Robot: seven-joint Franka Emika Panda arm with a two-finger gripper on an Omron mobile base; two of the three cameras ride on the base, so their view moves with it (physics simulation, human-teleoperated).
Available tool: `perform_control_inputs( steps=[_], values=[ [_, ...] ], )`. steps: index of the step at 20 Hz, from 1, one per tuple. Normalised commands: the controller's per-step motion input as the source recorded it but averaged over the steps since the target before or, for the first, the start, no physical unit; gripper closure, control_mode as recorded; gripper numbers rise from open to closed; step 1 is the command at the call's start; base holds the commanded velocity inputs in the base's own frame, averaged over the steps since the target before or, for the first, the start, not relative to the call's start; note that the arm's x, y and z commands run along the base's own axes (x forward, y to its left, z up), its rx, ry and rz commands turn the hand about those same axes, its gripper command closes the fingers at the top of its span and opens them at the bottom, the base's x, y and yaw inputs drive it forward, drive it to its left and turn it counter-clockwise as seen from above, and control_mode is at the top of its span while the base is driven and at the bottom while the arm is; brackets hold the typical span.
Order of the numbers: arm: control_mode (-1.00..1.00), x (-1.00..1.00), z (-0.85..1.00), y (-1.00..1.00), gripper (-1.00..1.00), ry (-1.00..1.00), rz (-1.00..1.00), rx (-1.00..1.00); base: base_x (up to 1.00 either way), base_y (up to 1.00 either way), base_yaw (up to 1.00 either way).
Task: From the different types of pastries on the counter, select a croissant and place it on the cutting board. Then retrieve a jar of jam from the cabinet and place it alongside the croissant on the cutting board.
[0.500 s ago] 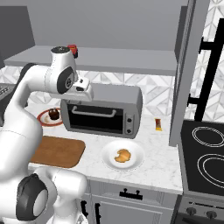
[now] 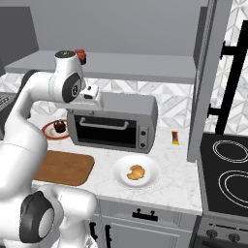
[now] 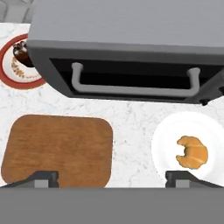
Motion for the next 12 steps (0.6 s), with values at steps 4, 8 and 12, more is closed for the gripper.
perform_control_inputs(
  steps=[4, 8, 12],
  values=[
    [-1.00, 0.00, 0.92, 0.22, -1.00, -0.37, 0.02, 0.08, 0.00, 0.00, 0.00],
    [-1.00, 0.02, 0.42, 0.42, -1.00, -0.25, 0.07, 0.01, 0.00, 0.00, 0.00],
    [-1.00, 0.36, 0.35, 0.24, -1.00, -0.18, 0.10, -0.01, 0.00, 0.00, 0.00]
  ],
)
